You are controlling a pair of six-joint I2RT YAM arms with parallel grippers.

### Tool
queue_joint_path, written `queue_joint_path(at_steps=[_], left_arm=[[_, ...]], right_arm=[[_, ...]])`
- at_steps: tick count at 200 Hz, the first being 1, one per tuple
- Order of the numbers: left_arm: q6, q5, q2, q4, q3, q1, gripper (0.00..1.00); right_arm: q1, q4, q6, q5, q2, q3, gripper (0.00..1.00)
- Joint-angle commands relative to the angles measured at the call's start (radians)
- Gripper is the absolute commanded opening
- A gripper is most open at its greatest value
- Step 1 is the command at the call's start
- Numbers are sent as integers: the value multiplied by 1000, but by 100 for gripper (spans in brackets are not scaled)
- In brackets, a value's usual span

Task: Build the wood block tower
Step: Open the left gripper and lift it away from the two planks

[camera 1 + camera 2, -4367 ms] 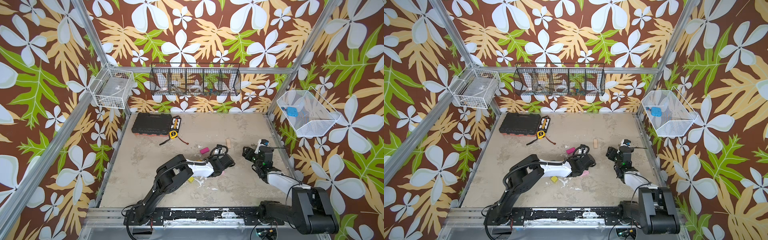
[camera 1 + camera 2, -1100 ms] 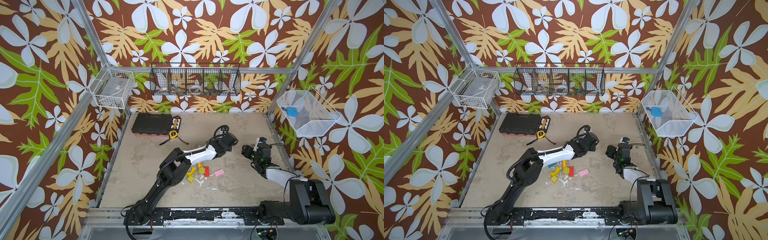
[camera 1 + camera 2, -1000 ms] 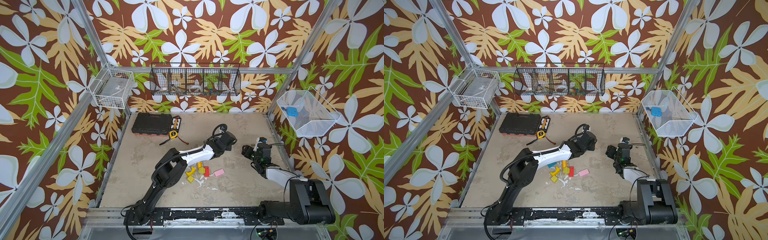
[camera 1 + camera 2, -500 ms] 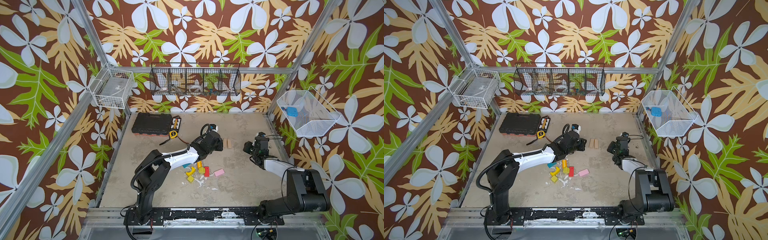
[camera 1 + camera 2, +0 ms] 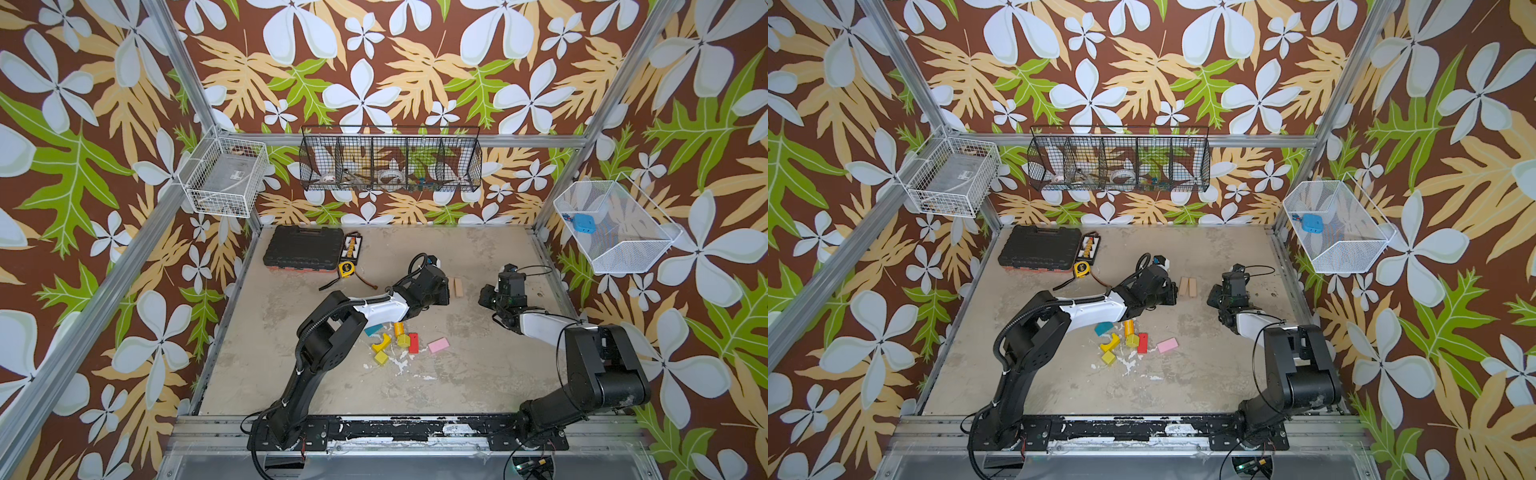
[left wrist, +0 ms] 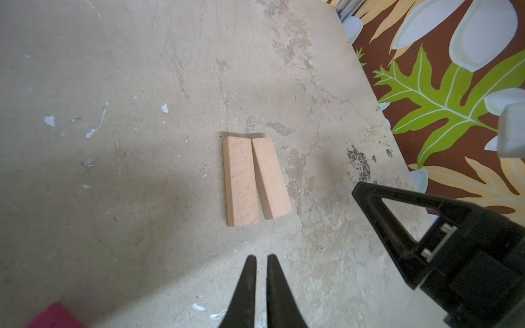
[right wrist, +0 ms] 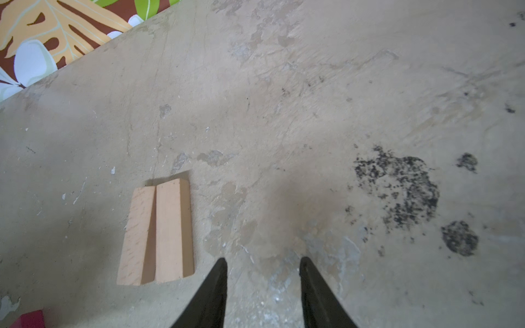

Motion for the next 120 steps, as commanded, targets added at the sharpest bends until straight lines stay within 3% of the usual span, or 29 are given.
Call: queue_joint_path(at_steps=[1,35,120], left_arm=[[-13,12,33,6,38,1,12],[-21,18,84,-1,74,1,11],[-21,-69,135,-47,120,1,8]], right_arm=[[11,-29,-23,17,27,32,41],[14,-56,-33,-8,70,72,36],[32,-123,-76,-84,185,178,36]])
